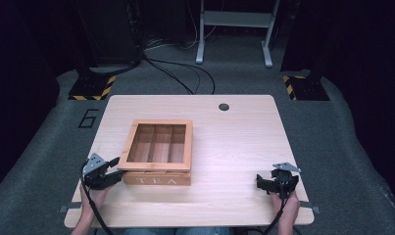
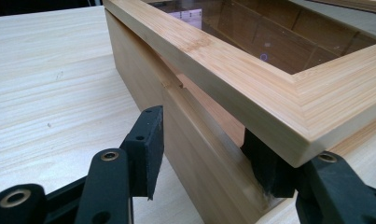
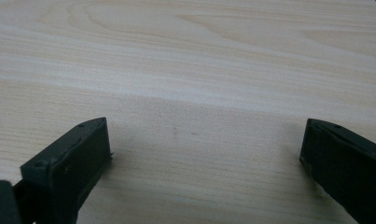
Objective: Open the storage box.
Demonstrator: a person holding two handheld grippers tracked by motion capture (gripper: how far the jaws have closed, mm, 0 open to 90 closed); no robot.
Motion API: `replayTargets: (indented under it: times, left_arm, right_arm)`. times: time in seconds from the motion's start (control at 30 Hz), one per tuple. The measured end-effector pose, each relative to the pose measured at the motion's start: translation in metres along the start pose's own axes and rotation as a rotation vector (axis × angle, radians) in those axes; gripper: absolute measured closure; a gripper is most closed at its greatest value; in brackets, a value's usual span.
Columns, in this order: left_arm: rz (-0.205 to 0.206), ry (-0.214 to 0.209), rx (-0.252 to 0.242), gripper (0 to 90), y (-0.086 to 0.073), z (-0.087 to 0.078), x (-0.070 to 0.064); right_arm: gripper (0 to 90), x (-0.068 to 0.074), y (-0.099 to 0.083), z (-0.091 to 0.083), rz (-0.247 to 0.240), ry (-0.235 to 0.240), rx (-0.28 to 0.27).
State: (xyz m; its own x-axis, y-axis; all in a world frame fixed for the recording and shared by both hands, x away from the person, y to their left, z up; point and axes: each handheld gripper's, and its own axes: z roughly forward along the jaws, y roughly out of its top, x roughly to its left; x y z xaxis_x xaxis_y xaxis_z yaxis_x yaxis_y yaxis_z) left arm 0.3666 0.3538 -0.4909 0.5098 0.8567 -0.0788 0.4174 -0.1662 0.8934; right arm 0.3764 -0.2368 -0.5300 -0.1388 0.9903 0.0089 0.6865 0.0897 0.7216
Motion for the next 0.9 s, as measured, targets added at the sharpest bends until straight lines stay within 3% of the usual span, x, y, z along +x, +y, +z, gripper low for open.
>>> replayTargets:
  times: [0.23, 0.37, 0.63, 0.7, 0.73, 0.77, 0.9]
  left_arm:
    - [-0.030, 0.003, 0.019, 40.8, 0.002, -0.001, 0.002]
    - [-0.050, 0.012, 0.020, 31.6, 0.001, -0.007, 0.006]
    - [-0.074, -0.041, 0.014, 18.1, -0.006, -0.022, 0.016]
    - [-0.072, -0.044, 0.029, 15.1, -0.010, -0.024, 0.016]
    - [-0.049, -0.045, 0.066, 13.9, -0.014, -0.023, 0.015]
    - [-0.040, -0.039, 0.070, 13.9, -0.019, -0.023, 0.014]
    - [-0.055, -0.038, 0.115, 10.2, -0.040, -0.024, 0.015]
  right_arm:
    - [1.2, 0.000, 0.000, 0.000, 0.000, 0.000, -0.001]
    - [1.2, 0.000, 0.000, 0.000, 0.001, 0.000, 0.000]
    - [1.1, 0.000, 0.000, 0.000, -0.005, 0.000, -0.002]
    - [1.1, 0.000, 0.000, 0.000, -0.006, 0.000, -0.002]
    - [1.1, 0.000, 0.000, 0.000, -0.006, 0.000, -0.002]
    - [1.1, 0.000, 0.000, 0.000, -0.006, 0.000, -0.002]
    - [1.0, -0.001, 0.000, 0.000, -0.007, 0.000, -0.002]
